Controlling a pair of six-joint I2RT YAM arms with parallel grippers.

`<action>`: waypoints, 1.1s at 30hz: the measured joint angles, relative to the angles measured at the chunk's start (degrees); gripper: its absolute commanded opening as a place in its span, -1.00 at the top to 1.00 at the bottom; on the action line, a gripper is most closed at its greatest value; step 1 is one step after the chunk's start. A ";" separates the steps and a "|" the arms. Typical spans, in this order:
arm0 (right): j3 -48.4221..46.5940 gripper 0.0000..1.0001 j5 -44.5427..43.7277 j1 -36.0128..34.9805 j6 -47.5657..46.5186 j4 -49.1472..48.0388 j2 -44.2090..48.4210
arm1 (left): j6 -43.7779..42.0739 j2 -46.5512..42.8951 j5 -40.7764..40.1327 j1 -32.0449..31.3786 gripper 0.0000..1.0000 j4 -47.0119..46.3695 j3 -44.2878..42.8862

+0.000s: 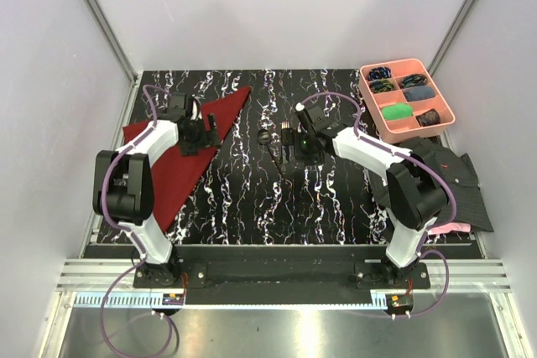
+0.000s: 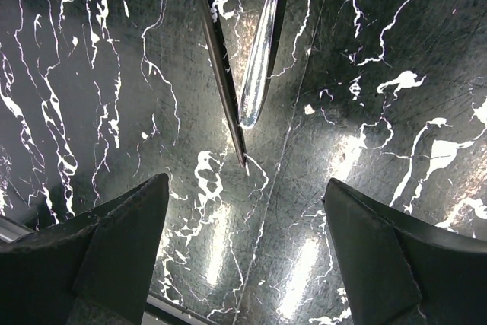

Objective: Fold the napkin, place the utensils inside, and roll it up
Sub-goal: Fold the napkin at the center of the board, then pick up the spoon from the center of the board.

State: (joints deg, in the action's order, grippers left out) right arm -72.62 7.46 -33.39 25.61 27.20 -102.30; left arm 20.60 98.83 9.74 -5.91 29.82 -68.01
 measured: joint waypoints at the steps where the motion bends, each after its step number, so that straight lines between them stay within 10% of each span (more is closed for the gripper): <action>1: 0.00 -0.82 -0.09 0.00 0.00 -0.09 0.00 | 0.35 0.48 -0.42 0.02 -0.78 -0.24 0.00; 18: -14.27 -0.19 -0.17 -0.48 -6.56 -0.94 -12.02 | -0.24 -1.01 -1.51 -0.33 -0.84 -1.20 0.02; 33: -28.33 -0.03 -3.45 -4.50 -12.44 3.65 -26.53 | -2.27 -13.70 2.40 2.95 -0.86 0.04 1.46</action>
State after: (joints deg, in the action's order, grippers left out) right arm -100.95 4.01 -37.89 13.17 30.85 -128.84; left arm 18.33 85.12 12.14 -2.96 29.87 -66.54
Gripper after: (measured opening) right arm 0.558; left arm 0.930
